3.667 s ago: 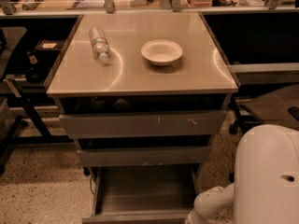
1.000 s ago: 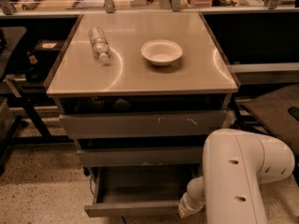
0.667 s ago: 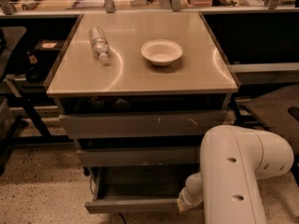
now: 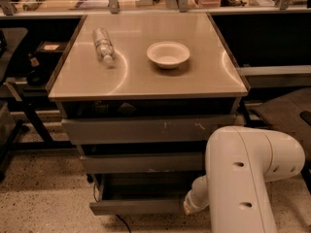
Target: Close bottom drawer
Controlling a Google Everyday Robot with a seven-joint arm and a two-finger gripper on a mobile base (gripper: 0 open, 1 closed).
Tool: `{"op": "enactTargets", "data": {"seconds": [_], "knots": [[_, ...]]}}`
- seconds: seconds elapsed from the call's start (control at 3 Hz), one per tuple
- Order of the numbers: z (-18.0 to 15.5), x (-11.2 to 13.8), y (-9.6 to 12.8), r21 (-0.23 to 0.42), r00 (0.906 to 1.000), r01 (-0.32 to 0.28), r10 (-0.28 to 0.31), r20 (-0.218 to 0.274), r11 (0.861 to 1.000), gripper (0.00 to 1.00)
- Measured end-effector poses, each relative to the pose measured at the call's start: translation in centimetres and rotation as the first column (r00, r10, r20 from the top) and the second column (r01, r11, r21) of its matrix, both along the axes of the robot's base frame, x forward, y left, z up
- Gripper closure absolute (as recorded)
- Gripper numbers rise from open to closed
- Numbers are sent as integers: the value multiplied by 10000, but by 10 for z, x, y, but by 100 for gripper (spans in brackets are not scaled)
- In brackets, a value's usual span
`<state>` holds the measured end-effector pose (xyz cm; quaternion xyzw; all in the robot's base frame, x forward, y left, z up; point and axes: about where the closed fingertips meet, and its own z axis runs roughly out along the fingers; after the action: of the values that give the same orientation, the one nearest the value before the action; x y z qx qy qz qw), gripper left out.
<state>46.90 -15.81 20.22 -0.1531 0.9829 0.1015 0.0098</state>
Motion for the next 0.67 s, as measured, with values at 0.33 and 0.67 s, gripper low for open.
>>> {"op": "enactTargets", "data": {"seconds": [0.33, 0.67], "knots": [[-4, -8, -12, -122, 9988, 466, -468, -171, 9988, 100], [-7, 3, -21, -158, 9932, 1166, -1165, 81, 9931, 100]]}}
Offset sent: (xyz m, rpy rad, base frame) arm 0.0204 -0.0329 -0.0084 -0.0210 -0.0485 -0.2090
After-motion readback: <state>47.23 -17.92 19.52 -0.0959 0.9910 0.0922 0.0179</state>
